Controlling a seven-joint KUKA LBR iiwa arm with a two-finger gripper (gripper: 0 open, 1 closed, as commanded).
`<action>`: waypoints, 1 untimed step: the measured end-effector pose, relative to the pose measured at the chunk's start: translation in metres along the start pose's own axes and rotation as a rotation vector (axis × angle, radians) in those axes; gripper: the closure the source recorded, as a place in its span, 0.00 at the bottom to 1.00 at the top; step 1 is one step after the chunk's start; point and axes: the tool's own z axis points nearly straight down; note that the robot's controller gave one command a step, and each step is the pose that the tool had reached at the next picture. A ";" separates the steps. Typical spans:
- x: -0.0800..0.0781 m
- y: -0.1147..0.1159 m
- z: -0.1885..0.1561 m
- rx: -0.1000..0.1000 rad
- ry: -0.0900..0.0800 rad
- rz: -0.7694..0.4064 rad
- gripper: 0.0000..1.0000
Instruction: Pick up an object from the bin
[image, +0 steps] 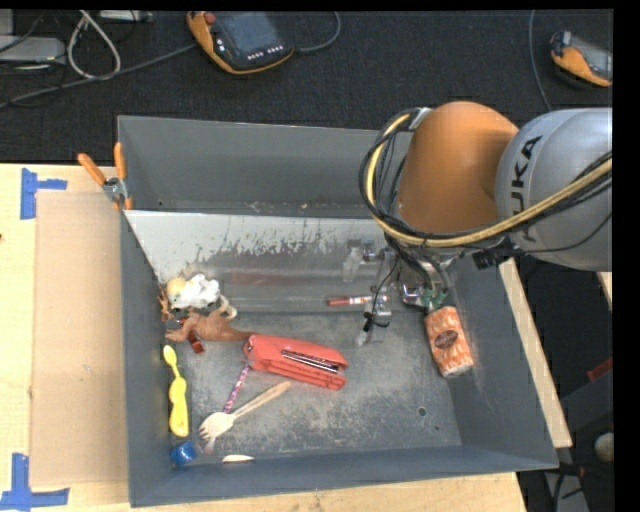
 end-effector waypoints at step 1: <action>-0.002 0.000 -0.004 0.000 -0.008 0.000 0.00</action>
Offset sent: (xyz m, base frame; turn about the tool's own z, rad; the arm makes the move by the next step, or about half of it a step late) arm -0.0032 0.0472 -0.1089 0.1200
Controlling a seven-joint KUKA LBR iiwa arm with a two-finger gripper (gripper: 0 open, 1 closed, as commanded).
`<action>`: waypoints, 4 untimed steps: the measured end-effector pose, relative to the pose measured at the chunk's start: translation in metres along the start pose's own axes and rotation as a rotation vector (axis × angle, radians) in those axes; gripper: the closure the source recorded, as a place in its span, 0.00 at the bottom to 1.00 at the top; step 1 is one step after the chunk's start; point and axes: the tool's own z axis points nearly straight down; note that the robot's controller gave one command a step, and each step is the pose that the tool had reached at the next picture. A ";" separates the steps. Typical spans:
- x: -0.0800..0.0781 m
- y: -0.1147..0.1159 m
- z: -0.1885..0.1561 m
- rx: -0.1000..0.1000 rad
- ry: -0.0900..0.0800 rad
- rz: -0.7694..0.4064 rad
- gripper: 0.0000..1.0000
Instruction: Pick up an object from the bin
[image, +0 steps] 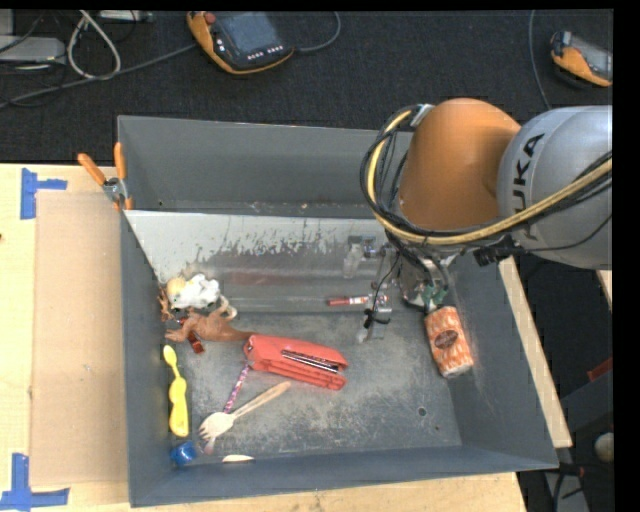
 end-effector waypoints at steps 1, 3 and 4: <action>0.002 0.030 0.070 -0.001 -0.003 0.079 0.00; 0.058 0.078 0.122 -0.001 0.001 0.039 0.00; 0.068 0.109 0.123 -0.002 -0.012 -0.027 0.00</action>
Offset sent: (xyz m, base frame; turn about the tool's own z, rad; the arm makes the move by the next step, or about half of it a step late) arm -0.0358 0.0848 -0.1022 -0.0175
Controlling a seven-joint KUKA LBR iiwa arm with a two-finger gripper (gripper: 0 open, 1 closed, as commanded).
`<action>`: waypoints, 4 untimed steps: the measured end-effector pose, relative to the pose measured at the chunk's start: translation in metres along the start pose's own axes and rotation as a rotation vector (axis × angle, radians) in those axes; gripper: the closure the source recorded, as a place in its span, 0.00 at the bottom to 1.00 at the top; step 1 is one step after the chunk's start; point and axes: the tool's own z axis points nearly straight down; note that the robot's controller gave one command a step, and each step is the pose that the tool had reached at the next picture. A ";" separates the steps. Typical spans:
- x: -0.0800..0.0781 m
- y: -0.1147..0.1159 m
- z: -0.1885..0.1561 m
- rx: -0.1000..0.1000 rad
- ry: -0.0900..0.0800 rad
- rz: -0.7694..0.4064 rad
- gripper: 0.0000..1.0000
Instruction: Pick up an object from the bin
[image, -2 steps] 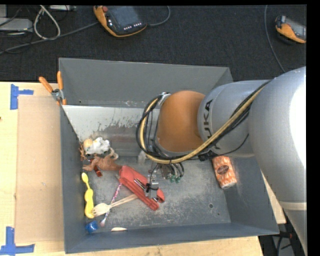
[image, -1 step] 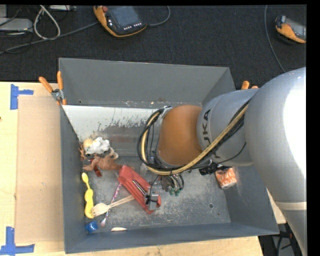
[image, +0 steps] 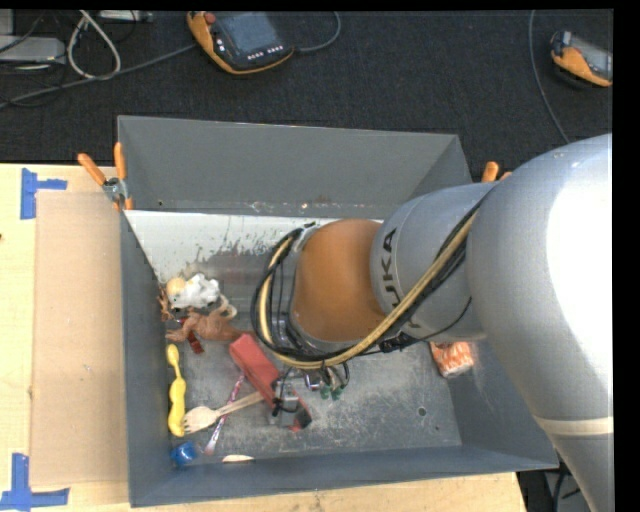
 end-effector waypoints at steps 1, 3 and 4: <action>0.004 -0.019 0.003 0.003 0.008 -0.012 1.00; 0.009 -0.020 -0.065 0.004 0.015 -0.061 1.00; 0.004 -0.022 -0.120 0.004 0.015 -0.078 1.00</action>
Offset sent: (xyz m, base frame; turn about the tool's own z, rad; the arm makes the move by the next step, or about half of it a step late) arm 0.0000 0.0000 0.0000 0.0000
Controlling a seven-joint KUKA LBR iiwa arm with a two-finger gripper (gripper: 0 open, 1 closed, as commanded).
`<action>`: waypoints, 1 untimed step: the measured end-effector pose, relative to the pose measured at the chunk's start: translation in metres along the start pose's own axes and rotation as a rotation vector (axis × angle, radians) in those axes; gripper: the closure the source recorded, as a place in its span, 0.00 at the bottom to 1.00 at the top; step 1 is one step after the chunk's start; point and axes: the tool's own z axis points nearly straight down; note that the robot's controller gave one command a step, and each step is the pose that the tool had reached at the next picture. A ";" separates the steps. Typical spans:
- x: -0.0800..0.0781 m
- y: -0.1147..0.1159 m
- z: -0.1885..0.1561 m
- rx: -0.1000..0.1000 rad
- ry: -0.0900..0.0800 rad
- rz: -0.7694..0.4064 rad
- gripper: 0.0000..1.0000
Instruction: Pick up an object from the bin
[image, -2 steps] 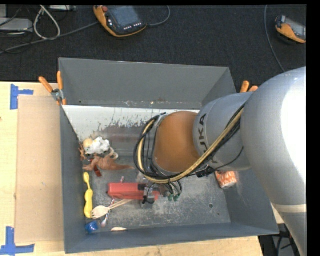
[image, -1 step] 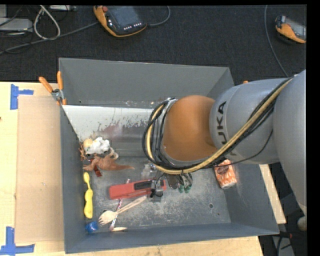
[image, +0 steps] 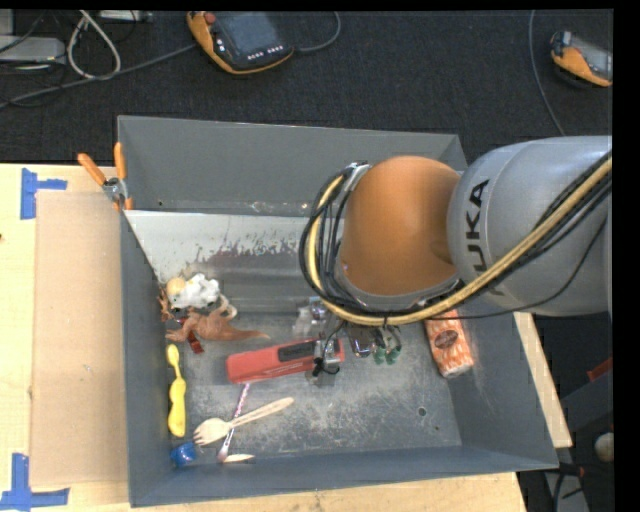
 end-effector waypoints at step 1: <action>0.006 -0.021 0.078 -0.001 0.000 -0.053 1.00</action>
Offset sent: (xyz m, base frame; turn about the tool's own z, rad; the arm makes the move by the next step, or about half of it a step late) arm 0.0150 -0.0168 0.0767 -0.0397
